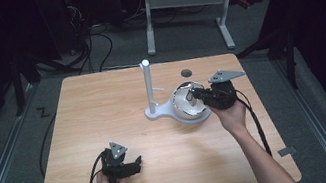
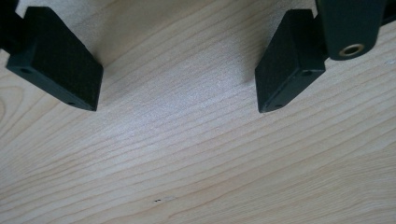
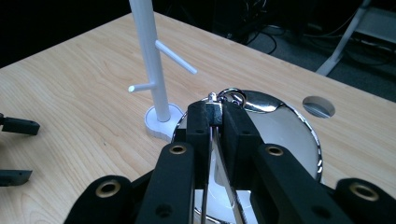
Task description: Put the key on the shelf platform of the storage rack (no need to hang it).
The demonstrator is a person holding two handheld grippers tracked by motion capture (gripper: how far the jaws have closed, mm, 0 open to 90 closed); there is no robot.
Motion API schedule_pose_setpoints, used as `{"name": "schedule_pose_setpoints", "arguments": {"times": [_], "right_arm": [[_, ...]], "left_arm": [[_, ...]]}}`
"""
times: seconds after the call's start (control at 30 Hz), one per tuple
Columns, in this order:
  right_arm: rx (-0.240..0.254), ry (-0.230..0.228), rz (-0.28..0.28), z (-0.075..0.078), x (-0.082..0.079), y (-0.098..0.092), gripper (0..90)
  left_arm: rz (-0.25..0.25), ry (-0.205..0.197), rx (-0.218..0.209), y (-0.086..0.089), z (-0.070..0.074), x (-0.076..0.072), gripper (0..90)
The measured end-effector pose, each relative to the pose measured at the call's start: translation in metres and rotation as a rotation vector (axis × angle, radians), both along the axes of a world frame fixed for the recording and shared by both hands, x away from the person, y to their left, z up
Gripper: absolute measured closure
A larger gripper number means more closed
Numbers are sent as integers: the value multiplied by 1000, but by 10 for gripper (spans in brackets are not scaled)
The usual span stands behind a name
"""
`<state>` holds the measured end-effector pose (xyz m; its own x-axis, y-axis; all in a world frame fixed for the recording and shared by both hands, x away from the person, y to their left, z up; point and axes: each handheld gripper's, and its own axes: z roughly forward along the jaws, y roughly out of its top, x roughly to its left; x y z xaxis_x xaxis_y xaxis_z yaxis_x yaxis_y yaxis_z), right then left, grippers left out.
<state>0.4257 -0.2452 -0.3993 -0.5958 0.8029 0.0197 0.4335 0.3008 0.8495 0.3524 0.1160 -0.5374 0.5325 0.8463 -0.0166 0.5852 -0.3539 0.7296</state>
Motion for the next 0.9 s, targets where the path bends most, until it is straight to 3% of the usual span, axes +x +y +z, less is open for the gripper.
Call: {"name": "schedule_pose_setpoints", "arguments": {"times": [0.23,0.9], "right_arm": [[-7,36,-5,-14,16,7,822],[-41,91,-41,-45,42,15,821]], "left_arm": [[0,0,0,0,0,0,155],[1,-1,-1,0,0,0,155]]}}
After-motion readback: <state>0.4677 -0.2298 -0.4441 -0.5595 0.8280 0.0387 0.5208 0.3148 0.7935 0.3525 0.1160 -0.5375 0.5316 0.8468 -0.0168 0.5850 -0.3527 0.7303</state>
